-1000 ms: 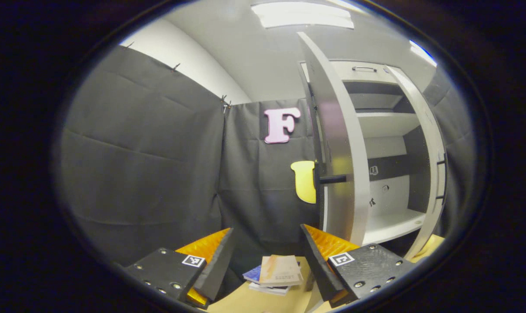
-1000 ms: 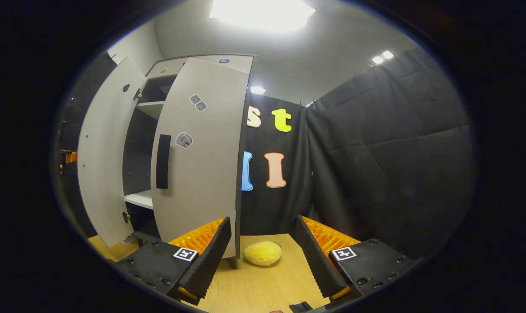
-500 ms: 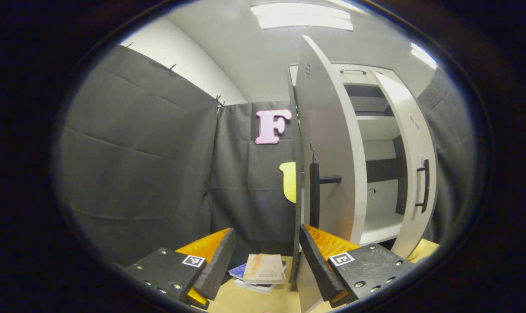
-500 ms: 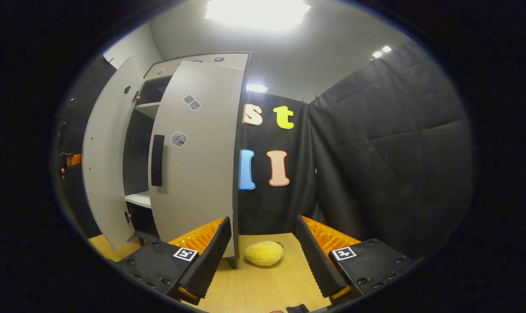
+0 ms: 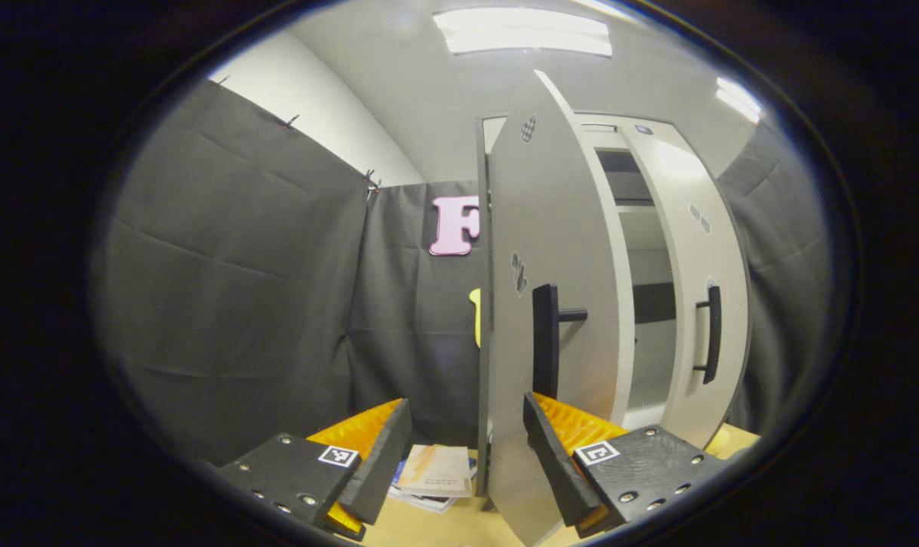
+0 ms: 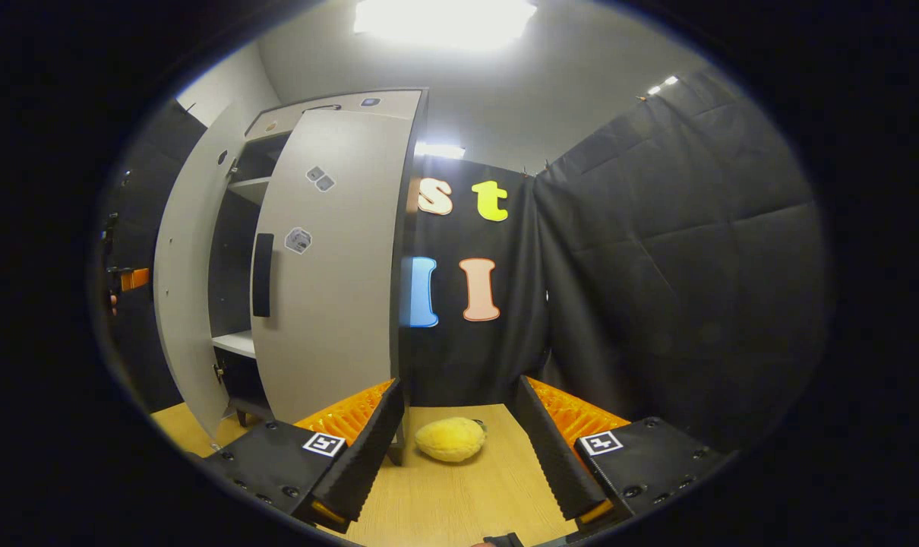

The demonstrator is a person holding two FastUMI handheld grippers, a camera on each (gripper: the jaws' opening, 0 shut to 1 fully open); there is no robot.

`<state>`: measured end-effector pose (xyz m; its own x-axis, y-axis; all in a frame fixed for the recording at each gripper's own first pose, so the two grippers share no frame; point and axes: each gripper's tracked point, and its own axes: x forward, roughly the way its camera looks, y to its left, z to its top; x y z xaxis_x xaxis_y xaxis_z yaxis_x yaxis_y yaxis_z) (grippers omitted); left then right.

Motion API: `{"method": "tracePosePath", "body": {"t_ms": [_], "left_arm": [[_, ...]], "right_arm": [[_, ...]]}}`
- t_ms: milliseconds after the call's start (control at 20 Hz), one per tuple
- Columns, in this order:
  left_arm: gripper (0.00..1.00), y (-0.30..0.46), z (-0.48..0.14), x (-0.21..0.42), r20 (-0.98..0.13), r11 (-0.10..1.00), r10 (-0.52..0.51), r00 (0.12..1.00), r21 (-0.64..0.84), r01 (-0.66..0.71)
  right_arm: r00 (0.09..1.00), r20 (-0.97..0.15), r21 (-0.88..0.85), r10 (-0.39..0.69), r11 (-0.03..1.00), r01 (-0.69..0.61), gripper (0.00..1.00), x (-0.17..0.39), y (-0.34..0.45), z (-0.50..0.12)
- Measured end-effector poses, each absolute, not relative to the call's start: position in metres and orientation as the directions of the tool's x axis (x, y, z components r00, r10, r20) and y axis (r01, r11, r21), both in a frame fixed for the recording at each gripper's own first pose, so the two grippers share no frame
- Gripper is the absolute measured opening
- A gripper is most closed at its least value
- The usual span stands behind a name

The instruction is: Grasp the bottle in the cabinet with the left hand and place it on the coaster, then close the right door with the right hand and the left door with the left hand.

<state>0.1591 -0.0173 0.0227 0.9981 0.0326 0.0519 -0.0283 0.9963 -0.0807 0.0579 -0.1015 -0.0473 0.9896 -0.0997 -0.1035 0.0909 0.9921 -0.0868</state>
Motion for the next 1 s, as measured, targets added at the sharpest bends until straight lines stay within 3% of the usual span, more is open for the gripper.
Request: {"method": "tracePosePath", "body": {"t_ms": [600,1000], "left_arm": [[0.94,-0.095,0.032,0.206,0.068,0.989,-0.076,0.995,-0.119,0.084],[0.94,-0.095,0.038,0.180,0.083,0.997,-0.051,0.995,-0.062,0.056]], "right_arm": [[0.986,-0.118,-0.073,-0.121,0.991,0.113,0.96,0.045,-0.118,-0.054],[0.993,-0.113,-0.041,-0.031,0.999,0.026,0.96,0.059,-0.091,-0.049]]}}
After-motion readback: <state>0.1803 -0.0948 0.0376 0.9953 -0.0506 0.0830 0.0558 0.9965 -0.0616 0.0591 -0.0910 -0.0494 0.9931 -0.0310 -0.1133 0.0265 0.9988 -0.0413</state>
